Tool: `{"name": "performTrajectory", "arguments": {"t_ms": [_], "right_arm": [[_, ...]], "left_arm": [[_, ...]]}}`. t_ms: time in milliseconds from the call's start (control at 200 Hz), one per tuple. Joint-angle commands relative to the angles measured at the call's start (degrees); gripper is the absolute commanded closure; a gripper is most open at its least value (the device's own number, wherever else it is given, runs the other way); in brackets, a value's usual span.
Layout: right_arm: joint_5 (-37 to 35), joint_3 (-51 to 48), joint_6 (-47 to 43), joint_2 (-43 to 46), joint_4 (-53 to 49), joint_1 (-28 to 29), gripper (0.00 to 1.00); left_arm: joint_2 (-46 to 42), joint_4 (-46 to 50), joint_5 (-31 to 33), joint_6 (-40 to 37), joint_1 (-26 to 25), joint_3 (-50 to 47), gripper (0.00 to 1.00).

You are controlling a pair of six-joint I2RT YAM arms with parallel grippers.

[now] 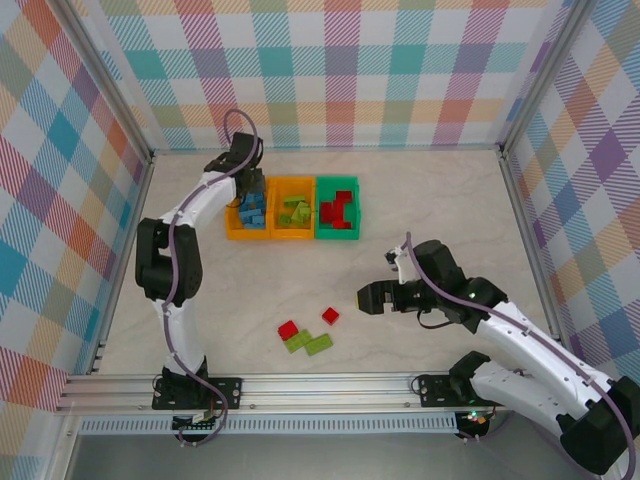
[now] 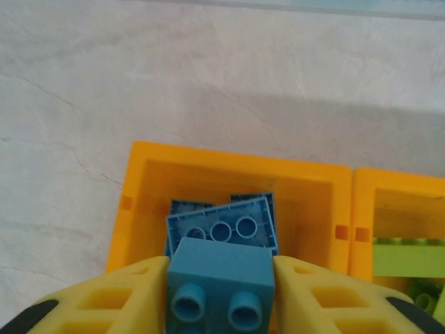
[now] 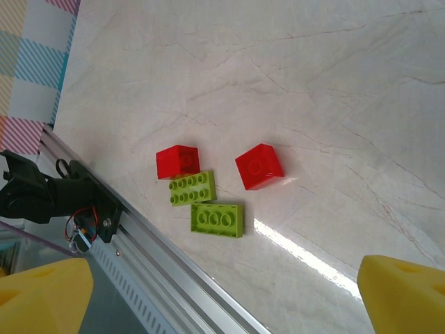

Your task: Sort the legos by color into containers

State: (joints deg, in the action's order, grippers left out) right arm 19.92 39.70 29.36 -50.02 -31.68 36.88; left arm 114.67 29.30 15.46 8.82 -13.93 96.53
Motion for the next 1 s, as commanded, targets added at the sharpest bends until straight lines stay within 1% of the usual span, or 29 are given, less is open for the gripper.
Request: {"name": "performTrajectory", "arguments": {"t_ms": [0,120,220,255,305,345,385,455,530,605,655,695,730,795,920,995], "right_arm": [[-2.0,1.2,1.5,-0.4,-2.4,0.4,0.03],[-3.2,1.9,2.8,-3.5,-1.1,2.2,0.05],[-6.2,3.3,4.6,-6.7,0.2,5.5,0.05],[-8.7,3.9,6.6,-8.0,0.6,6.8,0.06],[-15.2,4.5,11.6,-9.8,0.4,9.4,0.07],[-19.9,4.6,16.6,-11.1,0.0,11.1,0.08],[-23.1,4.6,21.5,-12.4,-0.2,12.4,0.09],[-26.6,4.1,28.5,-14.3,1.8,14.7,0.10],[-30.0,4.8,34.9,-17.3,2.7,17.2,0.11],[-30.2,7.6,39.1,-22.1,1.3,18.3,0.11],[-30.1,10.7,40.9,-26.1,-1.1,18.8,0.10],[-29.9,12.9,41.5,-29.2,-2.5,19.3,0.09],[-29.6,14.6,42.6,-31.7,-3.5,19.6,0.08],[-28.0,16.6,43.0,-35.8,-2.4,20.0,0.07],[-26.1,20.7,44.0,-42.9,-1.8,20.6,0.07],[-25.4,23.1,44.4,-46.5,-2.8,20.8,0.07]], "left_arm": [[-3.0,0.9,-1.6,0.7,0.5,1.8,0.49],[-7.6,0.3,-3.1,1.3,0.5,-1.2,0.46],[-14.2,0.3,-4.9,2.7,0.3,-4.7,0.44],[-17.1,0.3,-5.9,3.1,0.0,-6.3,0.44],[-21.7,0.0,-7.3,3.0,-1.1,-9.7,0.43],[-26.3,-0.3,-7.9,2.1,-2.8,-12.3,0.42],[-30.9,-0.7,-8.3,0.4,-4.9,-14.9,0.41],[-38.6,-0.5,-9.9,-4.6,-9.2,-19.0,0.37],[-45.8,2.2,-12.6,-11.3,-14.2,-22.2,0.33],[-51.9,5.0,-10.9,-19.4,-20.4,-25.5,0.28],[-55.5,8.0,-10.9,-22.7,-23.1,-27.4,0.25],[-58.1,10.5,-13.2,-25.4,-23.8,-29.0,0.21],[-60.7,12.4,-16.1,-29.1,-24.0,-31.1,0.15],[-66.2,15.2,-20.2,-35.5,-24.4,-35.6,0.11],[-76.9,19.5,-24.1,-44.3,-24.4,-44.8,0.00],[-81.9,20.9,-25.2,-47.2,-24.4,-49.2,0.00]]}}
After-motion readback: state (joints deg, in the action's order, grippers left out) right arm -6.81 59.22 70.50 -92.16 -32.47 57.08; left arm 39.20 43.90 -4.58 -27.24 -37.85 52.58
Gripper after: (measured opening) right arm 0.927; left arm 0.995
